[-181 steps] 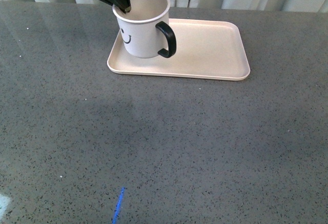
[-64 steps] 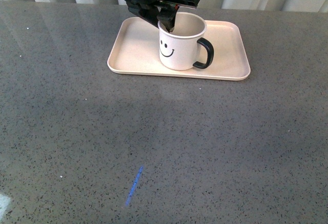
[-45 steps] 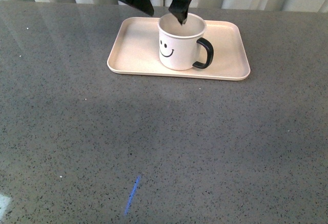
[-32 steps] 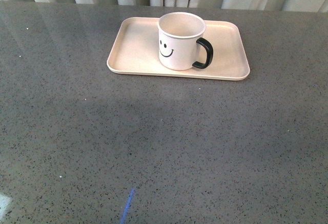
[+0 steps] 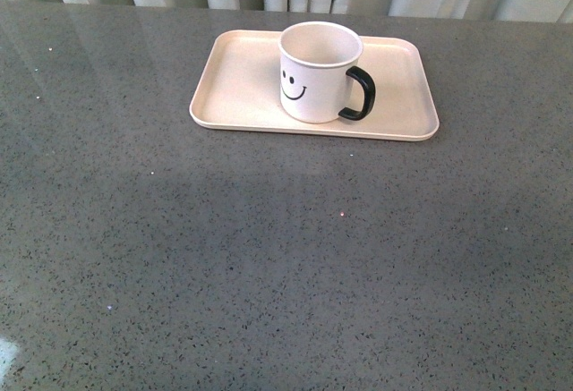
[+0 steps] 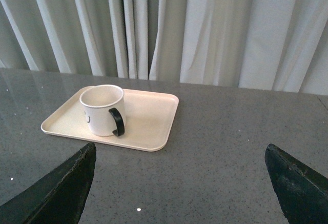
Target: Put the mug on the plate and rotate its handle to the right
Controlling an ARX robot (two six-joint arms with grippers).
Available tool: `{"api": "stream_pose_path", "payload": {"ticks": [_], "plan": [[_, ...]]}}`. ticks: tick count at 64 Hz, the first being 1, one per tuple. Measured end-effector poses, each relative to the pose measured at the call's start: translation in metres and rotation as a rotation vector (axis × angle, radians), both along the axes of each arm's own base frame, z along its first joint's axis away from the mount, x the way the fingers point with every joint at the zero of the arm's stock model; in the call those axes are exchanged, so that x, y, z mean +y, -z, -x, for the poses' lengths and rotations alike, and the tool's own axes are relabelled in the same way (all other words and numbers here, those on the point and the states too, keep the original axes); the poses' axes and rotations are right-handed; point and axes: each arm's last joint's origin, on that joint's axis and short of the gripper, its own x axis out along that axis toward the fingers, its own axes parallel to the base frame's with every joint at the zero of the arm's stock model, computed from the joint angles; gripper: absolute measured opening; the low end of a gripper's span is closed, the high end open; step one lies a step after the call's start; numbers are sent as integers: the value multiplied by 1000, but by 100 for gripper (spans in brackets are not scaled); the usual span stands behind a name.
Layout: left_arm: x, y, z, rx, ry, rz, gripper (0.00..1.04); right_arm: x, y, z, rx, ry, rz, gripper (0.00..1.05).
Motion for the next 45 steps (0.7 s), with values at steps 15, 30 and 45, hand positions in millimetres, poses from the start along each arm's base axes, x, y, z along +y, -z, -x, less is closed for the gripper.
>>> {"api": "stream_pose_path", "payload": {"ticks": [15,30,45], "plan": [[25,21,65,32,6,-2,1,0,0,0,0,0,0,96],[38,28,103,29,4,-1,1,0,0,0,0,0,0,96],[51,38,132,19,12,-1,1,0,0,0,0,0,0,96]]}}
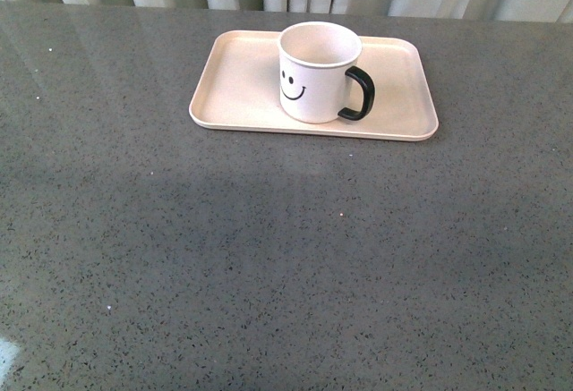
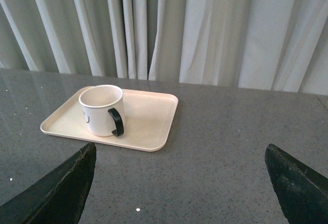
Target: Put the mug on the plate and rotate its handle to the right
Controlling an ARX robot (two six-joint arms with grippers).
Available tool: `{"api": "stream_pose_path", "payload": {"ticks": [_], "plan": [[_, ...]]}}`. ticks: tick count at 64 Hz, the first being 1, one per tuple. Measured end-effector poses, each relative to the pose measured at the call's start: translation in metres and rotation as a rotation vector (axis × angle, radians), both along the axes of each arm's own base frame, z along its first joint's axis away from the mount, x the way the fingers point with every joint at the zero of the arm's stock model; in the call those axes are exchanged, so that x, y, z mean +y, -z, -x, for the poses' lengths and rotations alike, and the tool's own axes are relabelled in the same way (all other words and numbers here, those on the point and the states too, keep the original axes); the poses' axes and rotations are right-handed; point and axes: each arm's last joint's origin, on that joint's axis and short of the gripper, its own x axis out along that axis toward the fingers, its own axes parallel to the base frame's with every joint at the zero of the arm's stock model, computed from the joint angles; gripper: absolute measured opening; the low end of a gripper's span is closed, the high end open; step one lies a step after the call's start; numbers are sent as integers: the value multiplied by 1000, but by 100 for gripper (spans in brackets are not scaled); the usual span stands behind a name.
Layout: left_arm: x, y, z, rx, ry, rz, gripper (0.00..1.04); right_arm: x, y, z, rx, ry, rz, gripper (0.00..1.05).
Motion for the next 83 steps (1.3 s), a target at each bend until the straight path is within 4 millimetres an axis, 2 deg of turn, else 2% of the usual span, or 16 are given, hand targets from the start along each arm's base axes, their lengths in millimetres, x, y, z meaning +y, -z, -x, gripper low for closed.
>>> {"api": "stream_pose_path", "payload": {"ticks": [7,30,83], "plan": [[3,6,12,24,-11,0,1,0,0,0,0,0,0,96],[3,3,41,13,-9,0,1,0,0,0,0,0,0,96],[3,-4,74,-10,-9,0,1,0,0,0,0,0,0,96]]}}
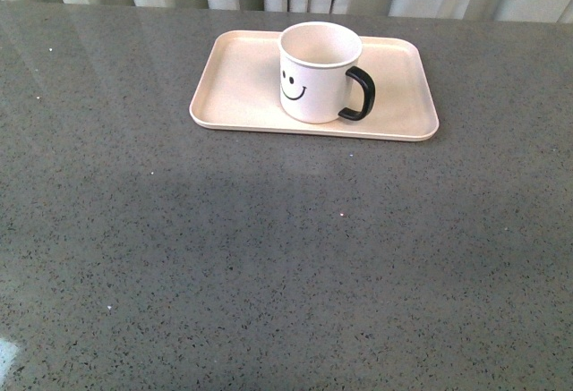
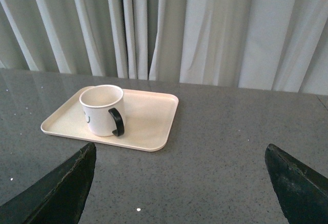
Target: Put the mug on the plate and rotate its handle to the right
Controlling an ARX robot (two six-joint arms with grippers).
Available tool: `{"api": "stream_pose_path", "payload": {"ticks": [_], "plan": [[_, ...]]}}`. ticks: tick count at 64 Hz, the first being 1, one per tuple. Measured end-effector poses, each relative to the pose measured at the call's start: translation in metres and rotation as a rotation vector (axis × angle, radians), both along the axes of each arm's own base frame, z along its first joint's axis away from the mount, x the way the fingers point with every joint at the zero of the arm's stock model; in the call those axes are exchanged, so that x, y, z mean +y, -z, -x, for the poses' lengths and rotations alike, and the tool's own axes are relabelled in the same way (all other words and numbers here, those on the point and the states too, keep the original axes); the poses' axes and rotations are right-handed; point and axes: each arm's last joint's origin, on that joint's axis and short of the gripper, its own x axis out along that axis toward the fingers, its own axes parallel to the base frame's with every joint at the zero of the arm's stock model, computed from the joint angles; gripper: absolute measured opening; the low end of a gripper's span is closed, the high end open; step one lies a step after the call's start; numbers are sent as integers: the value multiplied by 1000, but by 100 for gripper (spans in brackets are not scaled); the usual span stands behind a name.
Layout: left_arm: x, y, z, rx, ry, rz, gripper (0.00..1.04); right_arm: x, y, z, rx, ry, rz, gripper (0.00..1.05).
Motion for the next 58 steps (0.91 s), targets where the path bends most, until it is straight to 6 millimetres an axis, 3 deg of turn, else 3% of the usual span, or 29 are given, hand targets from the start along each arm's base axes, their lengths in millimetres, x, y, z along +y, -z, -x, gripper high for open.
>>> {"api": "stream_pose_path", "payload": {"ticks": [47,58], "plan": [[0,4,17,18,-1,0,2,0,0,0,0,0,0,96],[0,4,17,18,-1,0,30,0,0,0,0,0,0,96]]}}
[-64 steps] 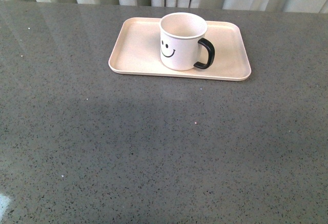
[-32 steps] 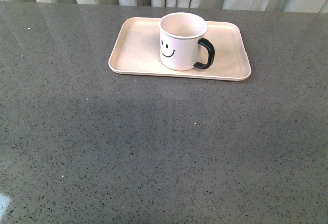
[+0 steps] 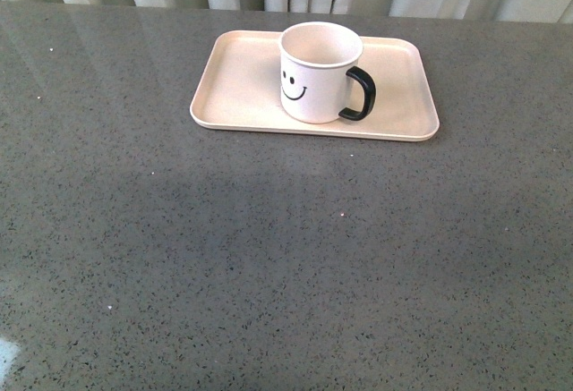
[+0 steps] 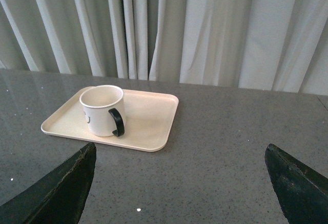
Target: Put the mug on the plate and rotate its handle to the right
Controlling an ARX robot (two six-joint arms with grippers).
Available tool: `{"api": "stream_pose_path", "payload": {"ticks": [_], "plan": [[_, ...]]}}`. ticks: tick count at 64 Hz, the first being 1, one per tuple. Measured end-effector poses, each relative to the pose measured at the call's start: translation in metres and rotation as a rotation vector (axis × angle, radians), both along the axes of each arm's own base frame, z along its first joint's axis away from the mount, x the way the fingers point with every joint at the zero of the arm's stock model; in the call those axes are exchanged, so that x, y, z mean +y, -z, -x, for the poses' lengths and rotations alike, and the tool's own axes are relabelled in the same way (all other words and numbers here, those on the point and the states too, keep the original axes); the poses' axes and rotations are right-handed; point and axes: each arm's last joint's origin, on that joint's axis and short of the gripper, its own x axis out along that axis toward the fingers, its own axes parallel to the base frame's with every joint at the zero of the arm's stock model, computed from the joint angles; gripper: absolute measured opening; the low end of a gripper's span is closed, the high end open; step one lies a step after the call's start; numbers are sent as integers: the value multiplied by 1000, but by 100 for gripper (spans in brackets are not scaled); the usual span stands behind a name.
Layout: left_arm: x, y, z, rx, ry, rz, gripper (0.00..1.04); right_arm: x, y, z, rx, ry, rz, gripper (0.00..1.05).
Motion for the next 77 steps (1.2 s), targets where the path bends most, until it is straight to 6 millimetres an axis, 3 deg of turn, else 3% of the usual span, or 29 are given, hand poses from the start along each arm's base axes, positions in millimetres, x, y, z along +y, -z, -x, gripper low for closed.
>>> {"api": "stream_pose_path", "payload": {"ticks": [9,11,15,17,20,25,31,36,42,43,49,65,72,77], "plan": [[0,0,0,-1,0,0,53,0,0,0,0,0,0,96],[0,0,0,0,0,0,59,0,1,-1,67,-52,33,96],[0,0,0,0,-1,0,69,-1,-3,-3,372,-259,59,96],[0,0,0,-1,1,0,75,-2,-9,-10,521,-386,47,96],[0,0,0,-1,1,0,83,-1,-20,-26,611,-519,4,96],[0,0,0,-1,0,-1,97,0,-41,-62,585,-582,26,96],[0,0,0,-1,-1,0,95,7,-55,-111,535,-533,105,96],[0,0,0,-1,0,0,96,14,-57,-140,512,-494,139,96],[0,0,0,-1,0,0,96,25,-56,-180,519,-422,146,96],[0,0,0,-1,0,0,96,29,-54,-195,528,-396,150,96],[0,0,0,-1,0,0,96,39,-43,-230,592,-346,125,96],[0,0,0,-1,0,0,96,56,-15,-294,756,-256,16,96],[0,0,0,-1,0,0,96,64,-17,-322,783,-206,-70,96],[0,0,0,-1,0,0,96,69,-20,-330,791,-200,-102,96]]}}
